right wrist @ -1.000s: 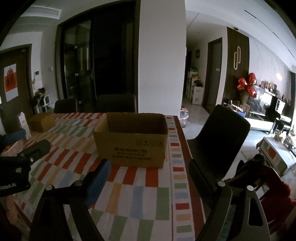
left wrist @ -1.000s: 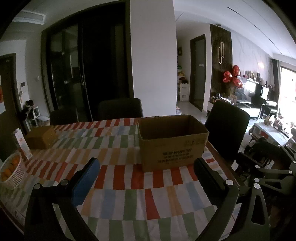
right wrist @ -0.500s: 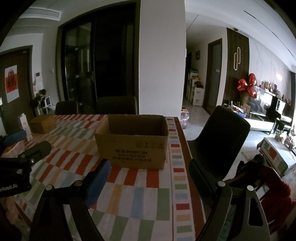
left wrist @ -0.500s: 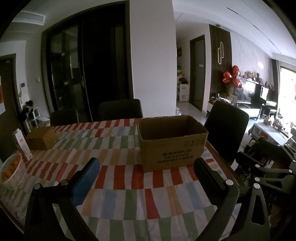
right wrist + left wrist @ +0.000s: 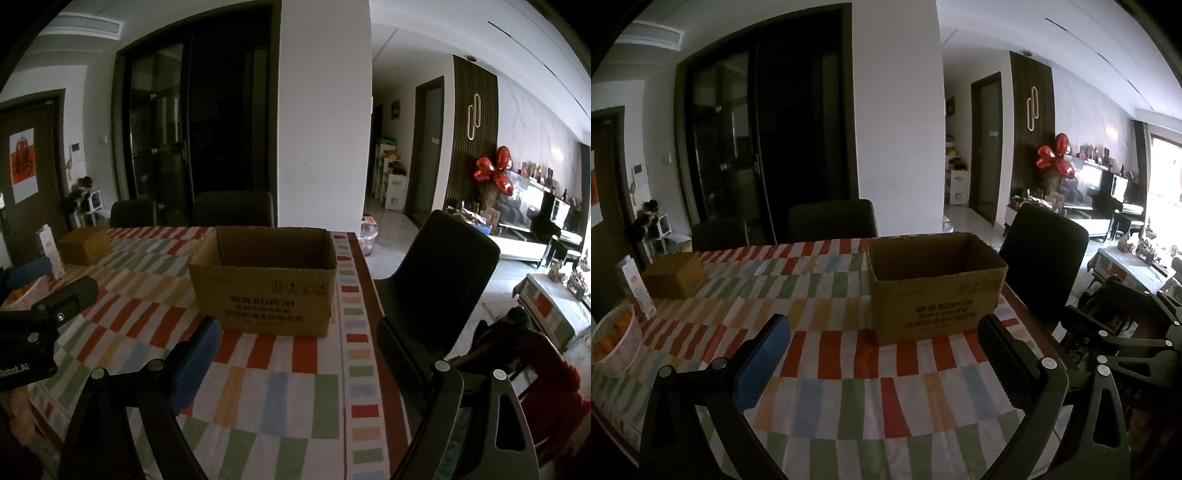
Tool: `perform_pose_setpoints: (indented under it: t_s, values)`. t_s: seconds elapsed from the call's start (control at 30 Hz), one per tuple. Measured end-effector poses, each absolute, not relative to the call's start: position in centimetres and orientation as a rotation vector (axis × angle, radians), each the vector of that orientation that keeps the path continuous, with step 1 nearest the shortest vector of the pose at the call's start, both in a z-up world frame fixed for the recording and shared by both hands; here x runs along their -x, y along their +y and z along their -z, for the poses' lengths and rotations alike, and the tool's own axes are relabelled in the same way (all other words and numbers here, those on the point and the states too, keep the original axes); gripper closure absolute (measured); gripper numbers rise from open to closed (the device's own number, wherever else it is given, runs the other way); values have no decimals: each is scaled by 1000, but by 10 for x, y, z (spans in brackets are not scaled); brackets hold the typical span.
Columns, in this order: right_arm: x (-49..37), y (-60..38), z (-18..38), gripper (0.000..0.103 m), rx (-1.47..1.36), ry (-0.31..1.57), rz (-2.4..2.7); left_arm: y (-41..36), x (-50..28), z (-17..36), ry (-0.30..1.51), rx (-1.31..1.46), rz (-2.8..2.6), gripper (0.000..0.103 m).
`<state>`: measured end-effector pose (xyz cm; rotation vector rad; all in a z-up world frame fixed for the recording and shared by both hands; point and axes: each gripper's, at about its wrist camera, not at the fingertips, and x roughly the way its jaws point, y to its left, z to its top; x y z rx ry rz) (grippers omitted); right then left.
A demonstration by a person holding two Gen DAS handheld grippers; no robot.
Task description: Organize snacks
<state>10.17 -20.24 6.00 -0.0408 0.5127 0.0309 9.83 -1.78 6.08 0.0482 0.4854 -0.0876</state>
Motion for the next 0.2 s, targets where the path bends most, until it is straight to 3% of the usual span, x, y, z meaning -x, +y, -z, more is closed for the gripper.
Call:
perform_pose_setpoints:
  t_s: [0.2]
  values:
    - [-101,-202,-57,17,43,519,-28,-18,-99,-61,493,-44,84,0]
